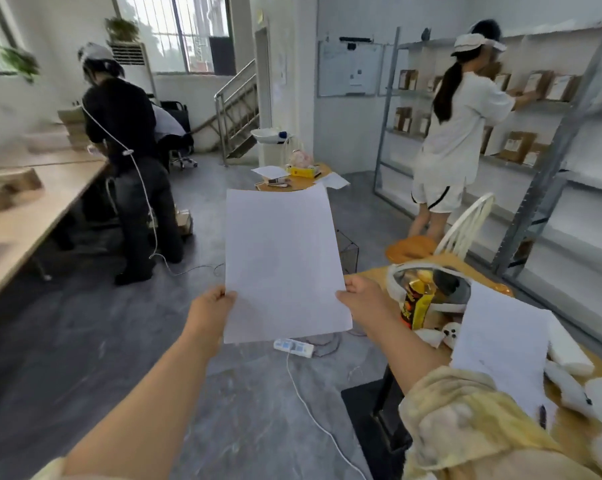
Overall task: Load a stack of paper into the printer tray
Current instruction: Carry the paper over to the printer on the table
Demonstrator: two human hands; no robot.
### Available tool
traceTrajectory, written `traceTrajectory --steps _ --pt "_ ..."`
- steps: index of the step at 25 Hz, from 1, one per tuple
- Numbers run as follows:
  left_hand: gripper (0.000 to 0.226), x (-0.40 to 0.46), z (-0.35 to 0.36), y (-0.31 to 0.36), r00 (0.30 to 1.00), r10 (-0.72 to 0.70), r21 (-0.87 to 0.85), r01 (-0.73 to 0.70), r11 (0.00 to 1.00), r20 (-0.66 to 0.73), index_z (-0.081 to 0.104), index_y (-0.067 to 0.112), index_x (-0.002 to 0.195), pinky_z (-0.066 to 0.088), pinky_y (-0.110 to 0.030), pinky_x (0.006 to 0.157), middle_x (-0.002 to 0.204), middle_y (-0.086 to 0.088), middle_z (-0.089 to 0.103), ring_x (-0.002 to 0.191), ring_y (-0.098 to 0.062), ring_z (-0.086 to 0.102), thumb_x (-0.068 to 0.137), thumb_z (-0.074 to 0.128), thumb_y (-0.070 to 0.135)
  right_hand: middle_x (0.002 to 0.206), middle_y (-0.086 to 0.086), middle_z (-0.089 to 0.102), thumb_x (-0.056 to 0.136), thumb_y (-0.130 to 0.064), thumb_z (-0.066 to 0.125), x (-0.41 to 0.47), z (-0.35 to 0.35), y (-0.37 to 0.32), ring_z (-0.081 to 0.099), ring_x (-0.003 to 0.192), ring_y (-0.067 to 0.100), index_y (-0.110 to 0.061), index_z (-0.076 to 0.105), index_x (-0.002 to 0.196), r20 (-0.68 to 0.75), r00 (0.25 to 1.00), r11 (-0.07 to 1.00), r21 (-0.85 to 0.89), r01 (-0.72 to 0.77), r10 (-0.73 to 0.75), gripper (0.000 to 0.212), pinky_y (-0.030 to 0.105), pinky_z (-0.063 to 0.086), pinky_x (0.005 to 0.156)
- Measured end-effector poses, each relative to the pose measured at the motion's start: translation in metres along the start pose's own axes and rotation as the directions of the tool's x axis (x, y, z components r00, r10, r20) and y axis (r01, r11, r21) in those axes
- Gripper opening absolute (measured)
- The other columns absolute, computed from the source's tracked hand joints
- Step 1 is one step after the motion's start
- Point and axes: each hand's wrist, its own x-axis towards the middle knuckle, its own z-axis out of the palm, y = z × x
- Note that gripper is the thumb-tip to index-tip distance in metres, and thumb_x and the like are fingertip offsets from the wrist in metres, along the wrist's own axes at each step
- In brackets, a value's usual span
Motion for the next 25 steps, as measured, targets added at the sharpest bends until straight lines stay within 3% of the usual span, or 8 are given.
traceTrajectory --steps 3,10,14,16,20,22,25 --pt "0.019 0.026 -0.039 -0.001 0.997 0.0 -0.016 -0.001 1.0 -0.073 0.066 0.019 0.08 0.054 -0.051 0.087 0.096 -0.018 0.071 0.083 -0.03 0.065 0.092 0.052 0.015 0.106 0.013 0.069 0.085 0.001 0.053 0.03 0.045 -0.015 0.063 0.089 0.023 -0.004 0.062 0.106 0.058 0.998 1.0 -0.002 0.022 -0.022 0.024 0.032 0.052 0.074" --pt "0.017 0.095 -0.143 0.006 0.968 0.022 -0.061 -0.038 0.997 -0.249 0.063 0.019 0.089 0.053 -0.036 0.074 0.09 -0.006 0.069 0.081 -0.025 0.065 0.096 0.048 0.016 0.104 0.014 0.069 0.084 0.001 0.054 0.098 0.173 -0.069 0.064 0.091 0.025 -0.013 0.063 0.092 0.208 0.971 0.993 0.001 0.122 -0.119 0.018 0.045 0.053 0.088" --pt "0.015 0.127 -0.2 0.013 0.942 0.007 -0.072 -0.033 0.997 -0.337 0.061 0.017 0.102 0.054 -0.039 0.08 0.095 -0.004 0.068 0.089 -0.025 0.065 0.096 0.047 0.019 0.085 -0.001 0.069 0.084 0.001 0.053 0.121 0.237 -0.104 0.066 0.086 0.027 -0.026 0.061 0.074 0.289 0.943 0.986 0.012 0.166 -0.163 0.03 0.046 0.053 0.088" --pt "0.016 0.141 -0.226 0.015 0.924 -0.02 -0.087 -0.015 0.996 -0.381 0.06 0.019 0.106 0.054 -0.039 0.081 0.098 -0.003 0.066 0.091 -0.025 0.064 0.097 0.047 0.021 0.084 0.002 0.071 0.083 0.001 0.052 0.132 0.266 -0.118 0.067 0.084 0.032 -0.027 0.061 0.072 0.31 0.933 0.982 0.006 0.19 -0.182 0.032 0.044 0.053 0.084" --pt "0.019 0.163 -0.265 0.013 0.902 -0.029 -0.113 -0.022 0.993 -0.431 0.062 0.018 0.109 0.055 -0.041 0.081 0.099 -0.005 0.067 0.09 -0.026 0.064 0.096 0.049 0.023 0.093 0.002 0.07 0.082 -0.001 0.052 0.155 0.315 -0.137 0.066 0.089 0.024 -0.015 0.064 0.091 0.364 0.909 0.978 0.027 0.209 -0.204 0.02 0.034 0.054 0.077" --pt "0.021 0.176 -0.279 0.011 0.892 -0.035 -0.121 -0.023 0.992 -0.45 0.063 0.015 0.109 0.055 -0.043 0.083 0.101 -0.008 0.068 0.092 -0.028 0.064 0.096 0.049 0.023 0.099 0.004 0.071 0.082 -0.002 0.052 0.168 0.334 -0.144 0.067 0.089 0.02 -0.009 0.065 0.103 0.386 0.898 0.975 0.028 0.219 -0.213 0.026 0.028 0.053 0.074" --pt "0.018 0.202 -0.298 0.01 0.874 -0.045 -0.136 -0.025 0.99 -0.484 0.064 0.018 0.103 0.055 -0.047 0.088 0.104 -0.01 0.069 0.096 -0.03 0.065 0.095 0.049 0.024 0.102 0.005 0.071 0.081 -0.003 0.052 0.195 0.365 -0.153 0.068 0.092 0.021 -0.009 0.064 0.105 0.42 0.88 0.973 0.036 0.227 -0.221 0.028 0.033 0.055 0.079"
